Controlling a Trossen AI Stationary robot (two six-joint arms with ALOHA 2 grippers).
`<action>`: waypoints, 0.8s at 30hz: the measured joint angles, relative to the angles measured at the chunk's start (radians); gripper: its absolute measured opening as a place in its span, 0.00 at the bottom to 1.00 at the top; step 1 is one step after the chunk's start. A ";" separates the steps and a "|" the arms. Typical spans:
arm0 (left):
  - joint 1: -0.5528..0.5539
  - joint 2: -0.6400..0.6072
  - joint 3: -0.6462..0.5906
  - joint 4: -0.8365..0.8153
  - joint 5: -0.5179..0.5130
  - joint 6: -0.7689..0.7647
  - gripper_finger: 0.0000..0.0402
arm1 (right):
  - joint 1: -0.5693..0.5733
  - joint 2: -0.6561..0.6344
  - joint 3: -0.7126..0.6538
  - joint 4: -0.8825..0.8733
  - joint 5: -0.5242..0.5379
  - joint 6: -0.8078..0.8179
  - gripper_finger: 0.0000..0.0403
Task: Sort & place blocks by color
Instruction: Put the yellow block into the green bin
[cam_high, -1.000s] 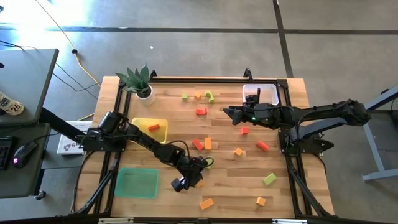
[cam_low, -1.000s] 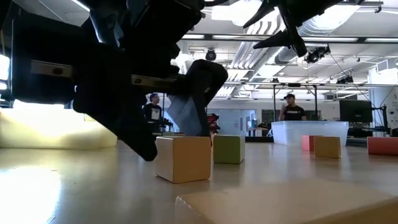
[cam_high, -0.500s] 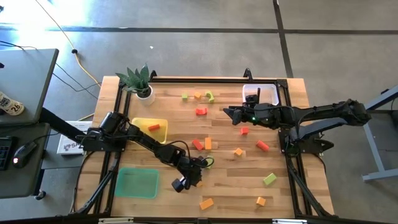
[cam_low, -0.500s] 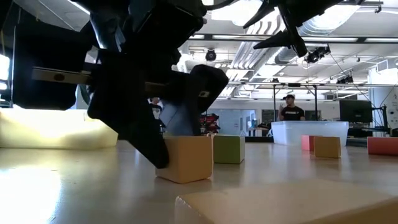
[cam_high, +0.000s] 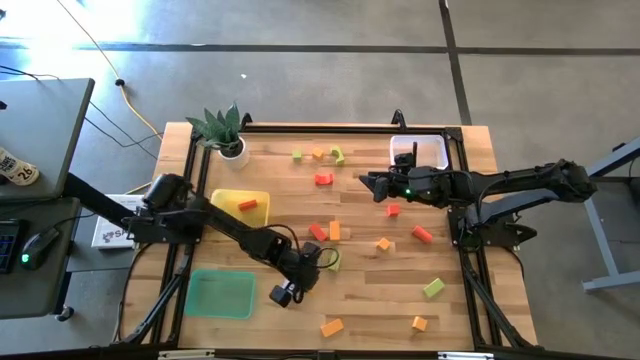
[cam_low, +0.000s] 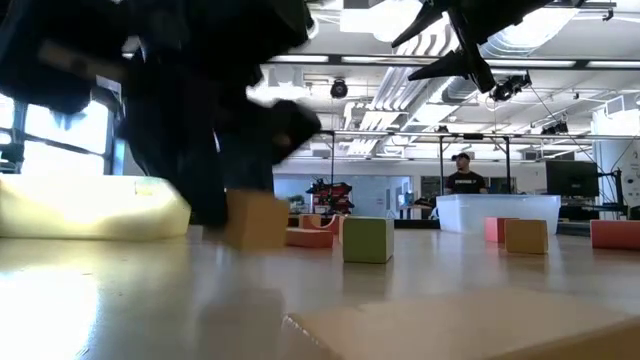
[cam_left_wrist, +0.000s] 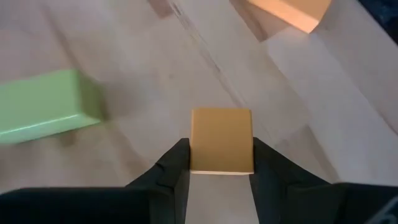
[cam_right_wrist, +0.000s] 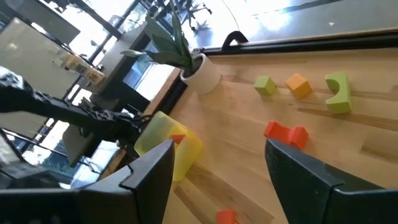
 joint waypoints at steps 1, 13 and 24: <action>-0.006 -0.026 0.000 -0.041 -0.021 -0.001 0.25 | 0.000 0.000 0.000 -0.001 -0.001 0.000 0.59; -0.126 -0.346 -0.004 -0.402 -0.212 -0.230 0.25 | 0.000 0.000 0.000 -0.026 0.000 -0.001 0.59; -0.350 -0.458 -0.010 -0.779 -0.272 -0.634 0.25 | 0.000 0.000 0.000 -0.101 -0.008 0.026 0.59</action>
